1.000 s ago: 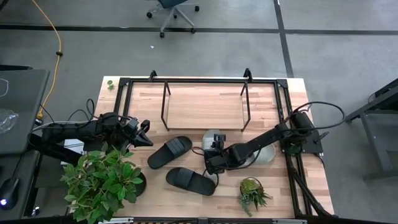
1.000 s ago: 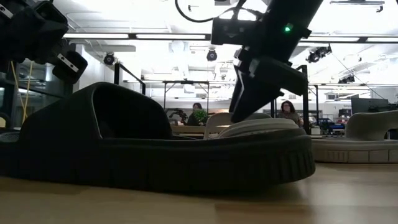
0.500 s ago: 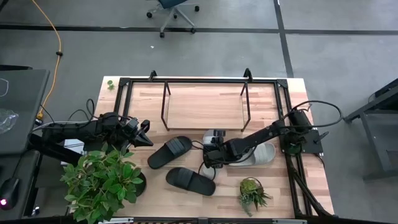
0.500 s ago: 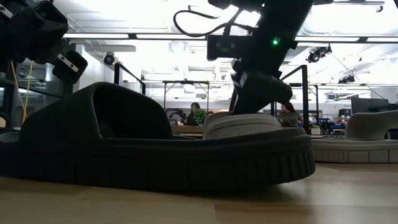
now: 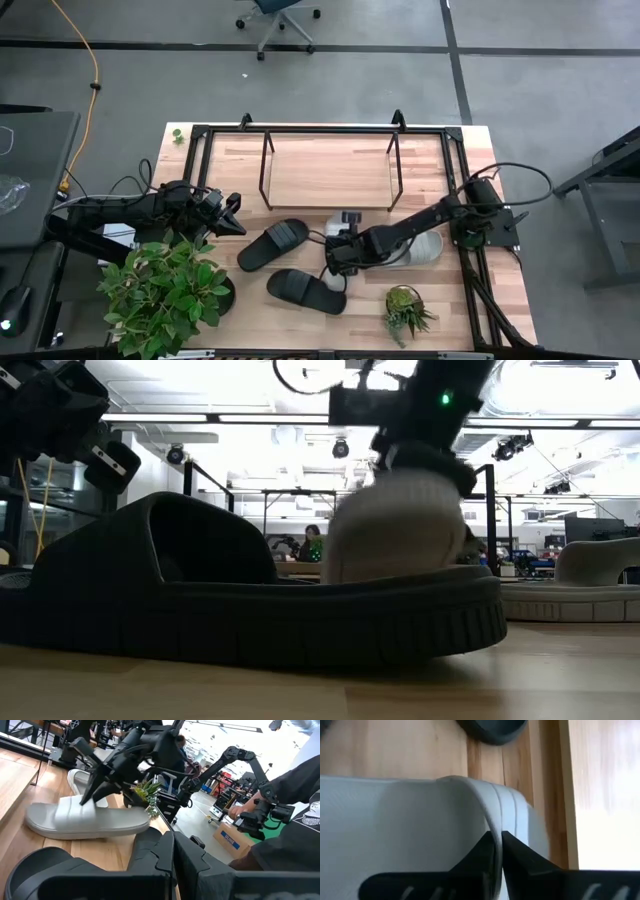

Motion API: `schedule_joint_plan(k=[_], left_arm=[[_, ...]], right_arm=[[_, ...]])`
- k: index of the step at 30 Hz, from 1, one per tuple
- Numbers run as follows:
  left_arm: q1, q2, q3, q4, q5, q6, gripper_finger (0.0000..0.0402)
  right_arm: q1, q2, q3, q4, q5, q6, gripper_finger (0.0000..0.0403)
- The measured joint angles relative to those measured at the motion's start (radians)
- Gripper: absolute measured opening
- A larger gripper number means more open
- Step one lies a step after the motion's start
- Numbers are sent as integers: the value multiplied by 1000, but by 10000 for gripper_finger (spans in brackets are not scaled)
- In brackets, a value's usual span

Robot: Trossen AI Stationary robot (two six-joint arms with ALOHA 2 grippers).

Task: Pick and place slides into the shelf
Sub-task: Put the left gray slide on the shelf

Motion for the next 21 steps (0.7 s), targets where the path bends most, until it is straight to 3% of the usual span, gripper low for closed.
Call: schedule_joint_plan(k=[10, 21], left_arm=[[0, 0, 0, 0, 0, 0, 1], [0, 0, 0, 0, 0, 0, 1]], right_arm=[[38, 0, 126, -149, 25, 6, 2], [26, 0, 286, -203, 126, -22, 1]])
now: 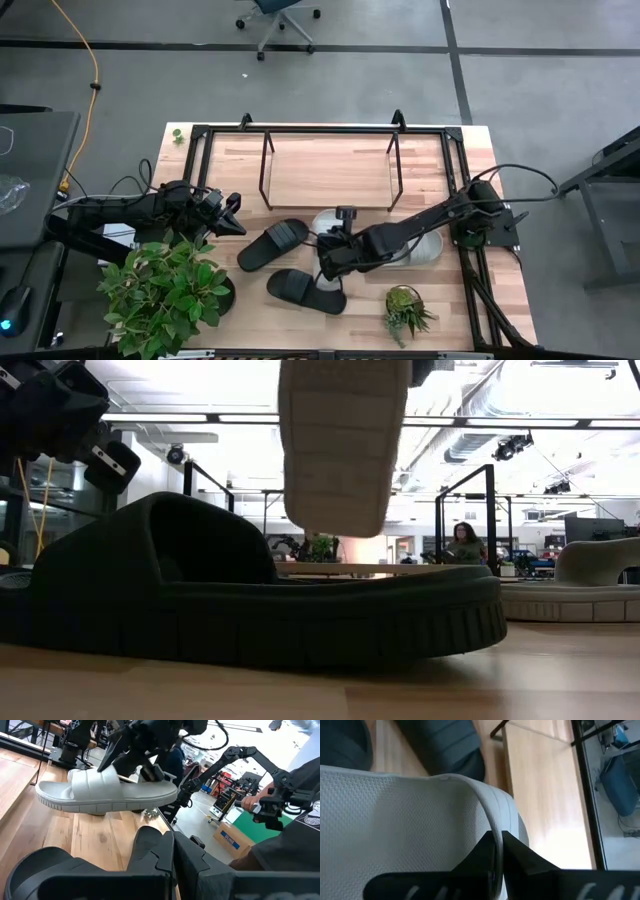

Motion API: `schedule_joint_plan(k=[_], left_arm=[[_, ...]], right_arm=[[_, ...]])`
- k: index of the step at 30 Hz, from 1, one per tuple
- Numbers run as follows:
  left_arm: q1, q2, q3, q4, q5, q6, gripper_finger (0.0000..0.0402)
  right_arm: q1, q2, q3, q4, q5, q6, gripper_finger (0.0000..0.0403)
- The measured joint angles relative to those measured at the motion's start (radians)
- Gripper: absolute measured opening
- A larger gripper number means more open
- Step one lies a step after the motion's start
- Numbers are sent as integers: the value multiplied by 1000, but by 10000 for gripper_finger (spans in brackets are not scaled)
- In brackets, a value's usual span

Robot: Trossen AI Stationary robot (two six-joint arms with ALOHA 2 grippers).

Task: Pick and place slides into the shelf
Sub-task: Put the left gray slide on the shelf

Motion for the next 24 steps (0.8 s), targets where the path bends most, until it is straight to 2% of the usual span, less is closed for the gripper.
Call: schedule_joint_plan(k=[13, 24], left_arm=[[0, 0, 0, 0, -56, 0, 1], [0, 0, 0, -1, -66, 0, 1]], right_arm=[[-73, -1, 102, 9, 6, -175, 0], [-217, -1, 104, 191, -61, -461, 0]])
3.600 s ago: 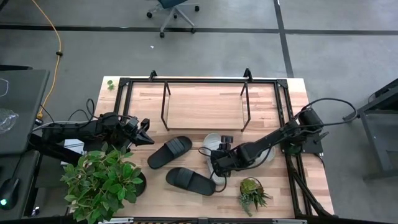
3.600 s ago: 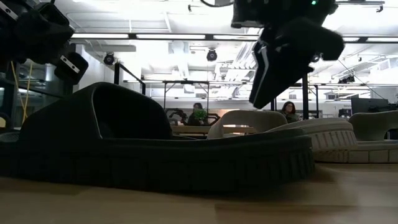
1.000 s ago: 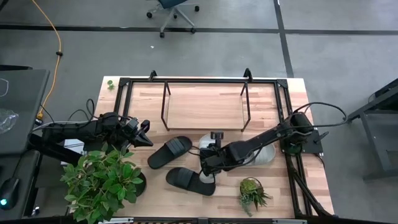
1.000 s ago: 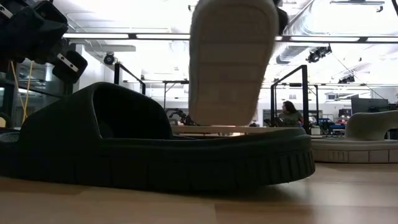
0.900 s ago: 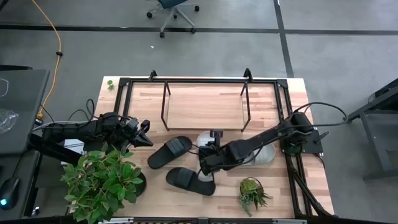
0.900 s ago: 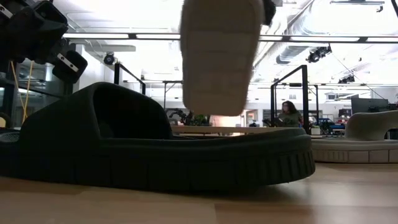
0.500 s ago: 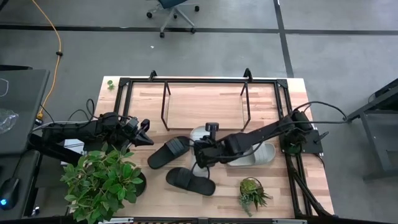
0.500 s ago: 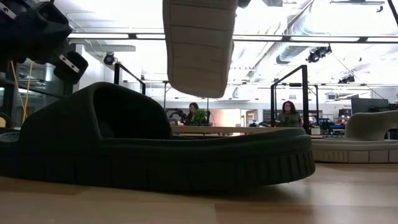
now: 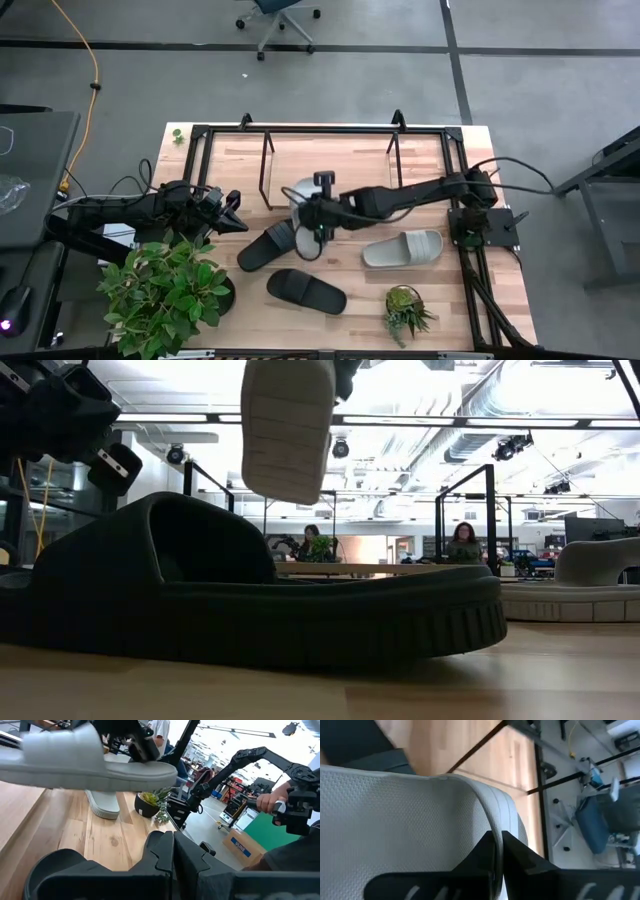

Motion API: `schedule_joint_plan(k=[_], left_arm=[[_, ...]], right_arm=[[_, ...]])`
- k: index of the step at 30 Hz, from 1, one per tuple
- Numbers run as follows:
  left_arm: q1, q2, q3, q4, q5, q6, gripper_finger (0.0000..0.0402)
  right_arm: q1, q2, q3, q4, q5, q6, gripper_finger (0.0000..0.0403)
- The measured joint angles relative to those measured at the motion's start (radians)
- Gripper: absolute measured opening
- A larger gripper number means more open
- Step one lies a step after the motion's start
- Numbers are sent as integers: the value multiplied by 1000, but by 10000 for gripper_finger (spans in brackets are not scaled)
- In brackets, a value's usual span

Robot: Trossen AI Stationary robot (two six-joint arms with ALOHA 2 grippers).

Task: Pick and place slides into the shelf
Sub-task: Put the left gray slide on the shelf

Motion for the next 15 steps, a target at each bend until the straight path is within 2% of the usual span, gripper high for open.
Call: schedule_joint_plan(k=[3, 8, 15], left_arm=[[0, 0, 0, 0, -1, 0, 1], [0, 0, 0, 0, -7, 0, 1], [0, 0, 0, -1, -7, 0, 1]], right_arm=[[-43, 0, 0, 37, -23, -72, 0], [-117, 13, 0, 88, -88, -88, 0], [-186, 99, 0, 205, -157, -180, 0]])
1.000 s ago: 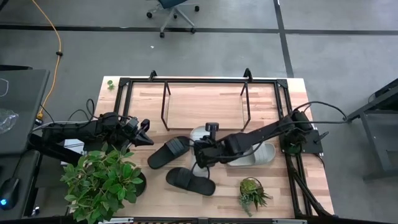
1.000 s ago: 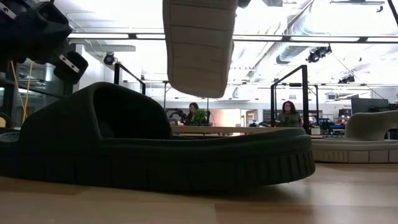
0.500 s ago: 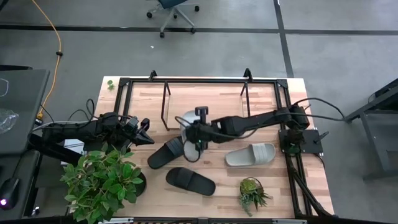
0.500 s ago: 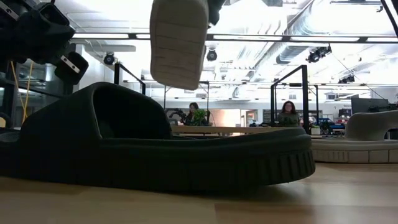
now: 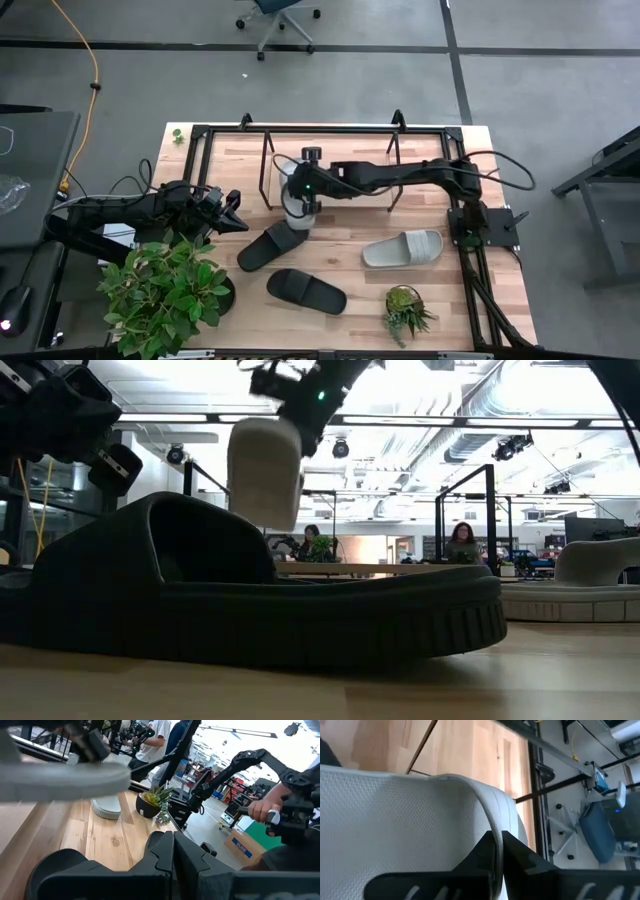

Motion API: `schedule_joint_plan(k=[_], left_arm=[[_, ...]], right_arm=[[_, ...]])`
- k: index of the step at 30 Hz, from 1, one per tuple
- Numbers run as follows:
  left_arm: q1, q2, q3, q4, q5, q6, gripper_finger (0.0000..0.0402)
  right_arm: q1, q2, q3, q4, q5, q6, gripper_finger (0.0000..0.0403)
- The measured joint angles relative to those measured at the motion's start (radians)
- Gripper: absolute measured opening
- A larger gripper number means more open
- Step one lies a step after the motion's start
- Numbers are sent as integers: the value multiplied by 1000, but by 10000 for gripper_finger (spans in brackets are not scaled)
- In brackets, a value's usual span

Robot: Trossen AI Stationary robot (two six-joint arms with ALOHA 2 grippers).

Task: Pick and place slides into the shelf
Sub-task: Put the left gray slide on the shelf

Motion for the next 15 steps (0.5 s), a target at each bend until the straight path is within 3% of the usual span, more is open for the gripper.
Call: schedule_joint_plan(k=[15], left_arm=[[0, 0, 0, 0, 0, -6, 1]], right_arm=[[-36, 74, 0, 145, 123, -82, 0]])
